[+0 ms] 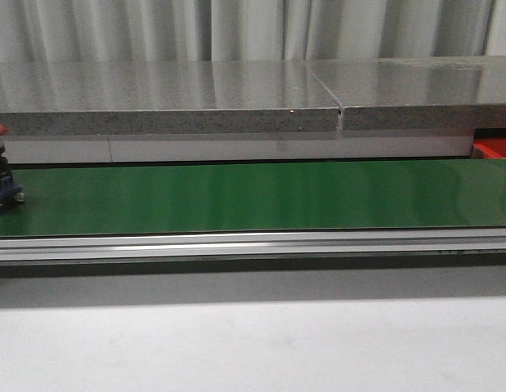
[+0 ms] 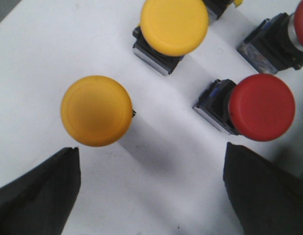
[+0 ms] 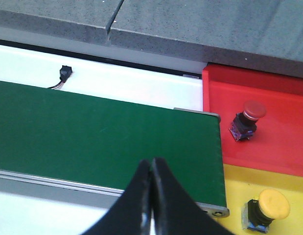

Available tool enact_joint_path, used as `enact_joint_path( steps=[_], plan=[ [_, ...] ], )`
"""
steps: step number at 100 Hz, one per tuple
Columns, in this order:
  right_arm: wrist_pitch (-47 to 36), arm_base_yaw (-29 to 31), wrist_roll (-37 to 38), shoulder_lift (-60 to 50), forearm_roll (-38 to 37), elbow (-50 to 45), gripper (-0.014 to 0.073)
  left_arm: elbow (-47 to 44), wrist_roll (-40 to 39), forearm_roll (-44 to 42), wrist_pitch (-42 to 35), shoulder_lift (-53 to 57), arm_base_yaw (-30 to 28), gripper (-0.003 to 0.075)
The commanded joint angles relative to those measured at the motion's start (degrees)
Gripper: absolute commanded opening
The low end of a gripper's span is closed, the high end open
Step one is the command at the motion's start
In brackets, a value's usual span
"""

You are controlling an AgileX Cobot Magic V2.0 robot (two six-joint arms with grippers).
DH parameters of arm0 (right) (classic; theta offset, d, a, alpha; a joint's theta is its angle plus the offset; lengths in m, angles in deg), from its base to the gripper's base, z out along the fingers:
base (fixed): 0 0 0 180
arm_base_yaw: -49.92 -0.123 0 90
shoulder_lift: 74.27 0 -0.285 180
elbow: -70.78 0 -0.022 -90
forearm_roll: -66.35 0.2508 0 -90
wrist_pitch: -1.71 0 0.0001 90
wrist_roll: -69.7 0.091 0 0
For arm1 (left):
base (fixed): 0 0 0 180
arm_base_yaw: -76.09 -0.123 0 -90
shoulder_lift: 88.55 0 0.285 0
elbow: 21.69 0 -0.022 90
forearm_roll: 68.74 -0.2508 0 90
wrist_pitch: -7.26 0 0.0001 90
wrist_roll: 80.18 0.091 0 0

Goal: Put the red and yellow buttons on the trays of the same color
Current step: 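Move the left gripper over a yellow mushroom button and grasp it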

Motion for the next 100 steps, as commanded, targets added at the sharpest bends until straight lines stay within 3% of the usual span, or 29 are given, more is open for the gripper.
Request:
enact_joint_path(
  steps=[1,83,100],
  plan=[
    [-3.7,-0.1,-0.6,-0.1,1.2,1.4,-0.0067,1.8,-0.7,0.0,-3.2,1.9,-1.3,0.0589],
    [-3.7,-0.1,-0.6,-0.1,1.2,1.4,-0.0067,2.2,-0.7,0.7,-8.9,-4.6,-3.2,0.0584],
    [-3.7,-0.1,-0.6,-0.1,1.2,1.4,-0.0067,2.2,-0.7,0.7,-9.0,-4.6,-3.2,0.0479]
  ],
)
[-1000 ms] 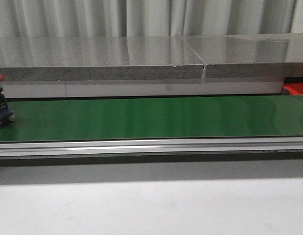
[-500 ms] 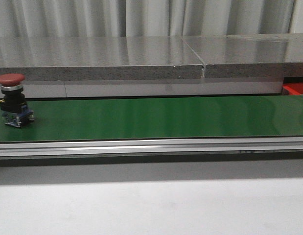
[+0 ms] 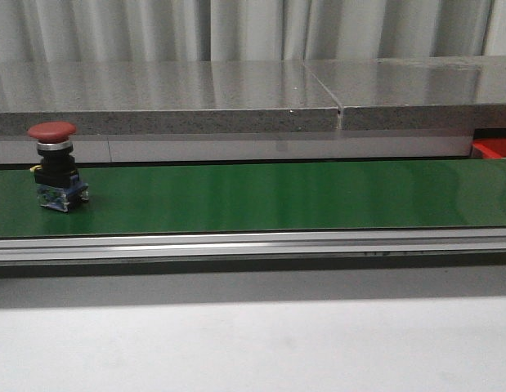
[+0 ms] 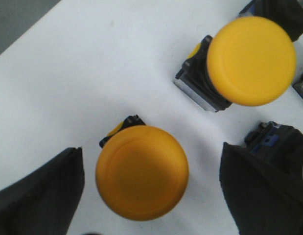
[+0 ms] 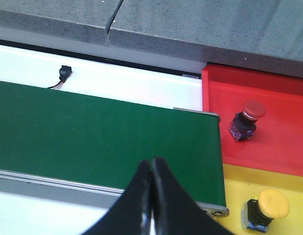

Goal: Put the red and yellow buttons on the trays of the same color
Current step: 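Move the left gripper over a yellow mushroom button and grasp it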

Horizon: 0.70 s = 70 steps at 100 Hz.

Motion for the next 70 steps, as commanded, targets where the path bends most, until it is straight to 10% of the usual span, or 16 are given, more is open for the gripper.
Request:
enact_joint_path(
  steps=[1,70],
  plan=[
    [-3.7,-0.1,-0.6,-0.1,1.2,1.4,-0.0067,1.7,-0.7,0.5,-2.1,2.3,0.0,0.0474],
    [-3.7,-0.1,-0.6,-0.1,1.2,1.4,-0.0067,1.7,-0.7,0.5,-2.7,2.3,0.0,0.0137]
  ],
)
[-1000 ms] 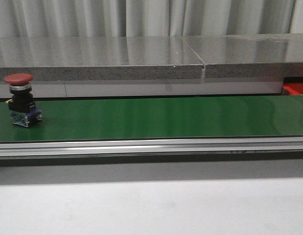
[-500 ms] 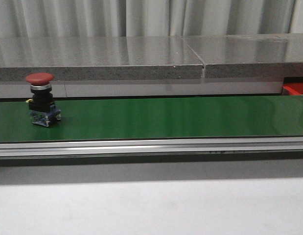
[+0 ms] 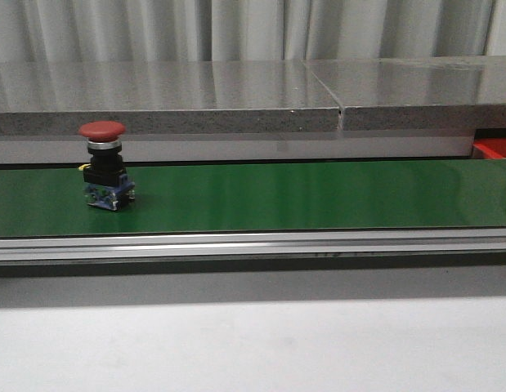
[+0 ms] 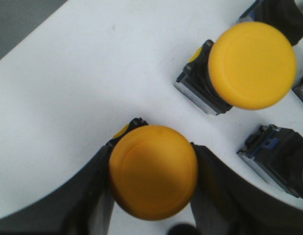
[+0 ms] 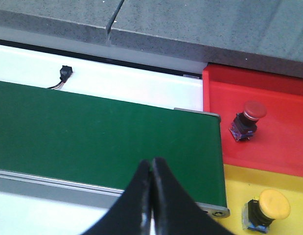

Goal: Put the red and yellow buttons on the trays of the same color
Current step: 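Move the left gripper over a yellow mushroom button and grasp it, then set the yellow button on the green belt and open the left gripper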

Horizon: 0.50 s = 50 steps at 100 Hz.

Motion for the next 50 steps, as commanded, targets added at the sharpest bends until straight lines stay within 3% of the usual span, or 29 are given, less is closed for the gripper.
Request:
enact_joint_path(
  steps=[1,19,50],
  plan=[
    [-3.7,-0.1,-0.6,-0.1,1.2,1.4,-0.0067,1.7,-0.7,0.5,-2.2,2.3,0.0,0.0134],
    [-3.7,-0.1,-0.6,-0.1,1.2,1.4,-0.0067,1.7,-0.7,1.6,-1.1,3.0,0.0,0.0082],
    [-3.7,-0.1,-0.6,-0.1,1.2,1.4,-0.0067,1.7,-0.7,2.4,0.9,7.6,0.0,0.007]
  ],
)
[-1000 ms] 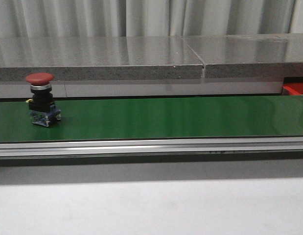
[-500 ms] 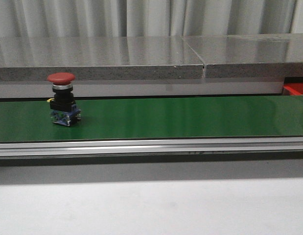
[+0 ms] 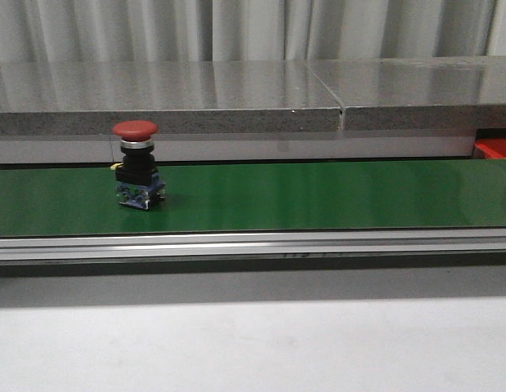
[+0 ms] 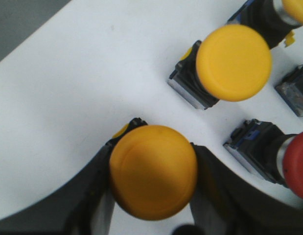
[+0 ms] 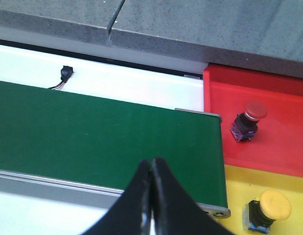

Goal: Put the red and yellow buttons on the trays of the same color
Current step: 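Set the yellow button on the green belt and open the left gripper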

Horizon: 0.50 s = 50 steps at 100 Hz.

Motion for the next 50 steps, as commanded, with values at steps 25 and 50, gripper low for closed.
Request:
enact_joint_path(
  steps=[25,50],
  plan=[
    [-3.7,-0.1,-0.6,-0.1,1.2,1.4,-0.0067,1.7,-0.7,1.7,1.0,9.3,1.3,0.007],
    [-3.7,-0.1,-0.6,-0.1,1.2,1.4,-0.0067,1.7,0.0,1.7,4.8,13.5,9.0,0.007]
  ],
)
